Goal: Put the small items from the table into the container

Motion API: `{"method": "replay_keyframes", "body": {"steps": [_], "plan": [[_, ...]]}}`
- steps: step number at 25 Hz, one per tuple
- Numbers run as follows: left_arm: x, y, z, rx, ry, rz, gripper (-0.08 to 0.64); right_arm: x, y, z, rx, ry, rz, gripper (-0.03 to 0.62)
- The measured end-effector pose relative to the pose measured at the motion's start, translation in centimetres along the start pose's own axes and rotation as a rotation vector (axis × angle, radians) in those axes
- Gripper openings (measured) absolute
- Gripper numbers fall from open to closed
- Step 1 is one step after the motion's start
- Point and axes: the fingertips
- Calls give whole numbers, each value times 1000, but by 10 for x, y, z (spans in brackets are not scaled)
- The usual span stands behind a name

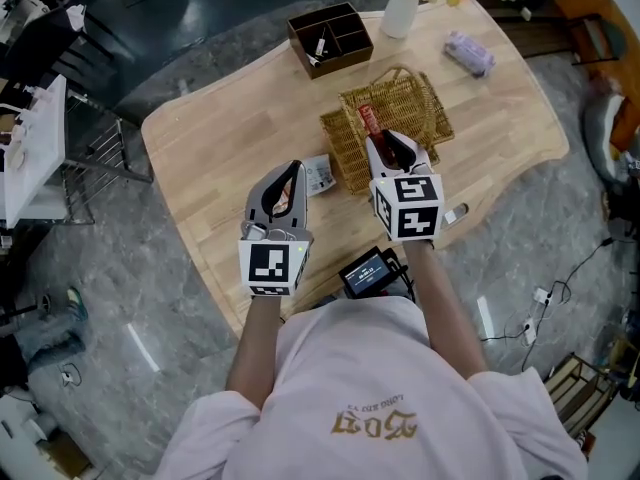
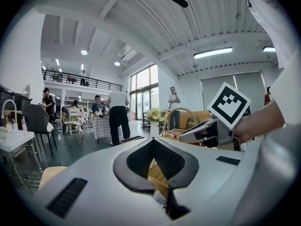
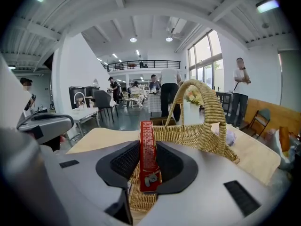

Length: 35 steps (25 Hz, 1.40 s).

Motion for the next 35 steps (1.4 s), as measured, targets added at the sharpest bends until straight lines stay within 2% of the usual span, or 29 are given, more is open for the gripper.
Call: {"method": "replay_keyframes", "body": {"steps": [7, 10, 18, 25, 29, 32, 35], "plan": [[-2, 3, 1, 7, 11, 0, 8, 0, 0, 0, -36, -19, 12, 120], [-3, 6, 1, 20, 10, 22, 8, 3, 1, 1, -31, -33, 13, 121], [-4, 2, -3, -4, 13, 18, 8, 7, 0, 3, -25, -66, -7, 121], [-3, 7, -3, 10, 5, 31, 8, 7, -4, 6, -44, -68, -8, 120], [-1, 11, 0, 24, 2, 27, 8, 17, -1, 17, -38, -129, 9, 119], [1, 14, 2, 36, -5, 30, 8, 26, 9, 26, -8, -190, 50, 47], [4, 13, 6, 39, -16, 31, 8, 30, 21, 33, 22, -218, 68, 20]]}}
Point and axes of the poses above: the fingertips, and each gripper's own axes: z backward along the fingers, y to its left, x out of its top, and after that the axes turned 15 degrees about z, right-handed
